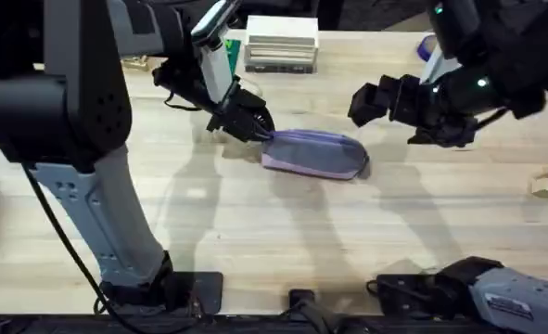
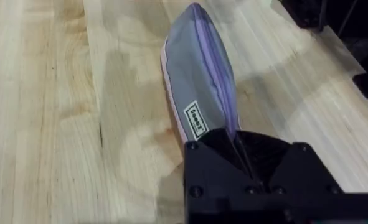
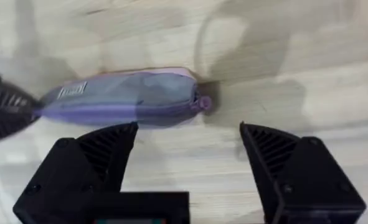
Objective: Unzip the bag, pick up the pens from the table one at a time and place them inside, then zip the bag closed.
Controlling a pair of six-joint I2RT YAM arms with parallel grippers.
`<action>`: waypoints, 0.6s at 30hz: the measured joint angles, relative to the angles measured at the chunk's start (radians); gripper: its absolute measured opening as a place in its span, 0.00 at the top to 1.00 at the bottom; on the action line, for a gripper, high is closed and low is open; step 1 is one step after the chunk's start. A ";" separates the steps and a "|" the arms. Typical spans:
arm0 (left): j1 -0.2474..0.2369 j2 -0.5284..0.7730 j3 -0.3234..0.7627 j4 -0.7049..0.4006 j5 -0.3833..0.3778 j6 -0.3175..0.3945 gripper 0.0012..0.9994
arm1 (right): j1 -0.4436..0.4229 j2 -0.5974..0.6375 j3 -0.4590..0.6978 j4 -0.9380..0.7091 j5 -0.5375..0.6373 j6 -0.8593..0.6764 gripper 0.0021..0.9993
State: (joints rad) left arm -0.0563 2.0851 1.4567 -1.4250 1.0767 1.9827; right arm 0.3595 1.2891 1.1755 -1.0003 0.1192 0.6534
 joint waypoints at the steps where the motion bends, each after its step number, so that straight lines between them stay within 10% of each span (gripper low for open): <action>1: 0.000 0.000 0.000 0.000 0.000 0.000 0.96 | 0.010 -0.014 0.000 0.000 0.000 -0.025 0.00; 2: 0.000 0.000 0.000 0.000 0.000 0.000 0.96 | 0.019 -0.025 0.000 0.000 0.000 -0.046 0.00; 3: 0.003 0.000 0.000 -0.003 0.001 0.001 0.56 | 0.051 -0.060 0.000 0.000 0.000 -0.120 0.00; 7: 0.014 0.000 0.000 -0.004 0.001 -0.001 0.03 | 0.091 -0.108 0.000 -0.001 0.000 -0.212 0.00; 18: 0.016 0.000 0.000 0.016 -0.018 0.012 0.00 | 0.115 -0.213 0.000 0.009 0.000 -0.448 0.00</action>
State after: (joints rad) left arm -0.0402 2.0850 1.4567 -1.4090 1.0585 1.9950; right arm 0.4747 1.0762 1.1755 -0.9917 0.1192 0.2057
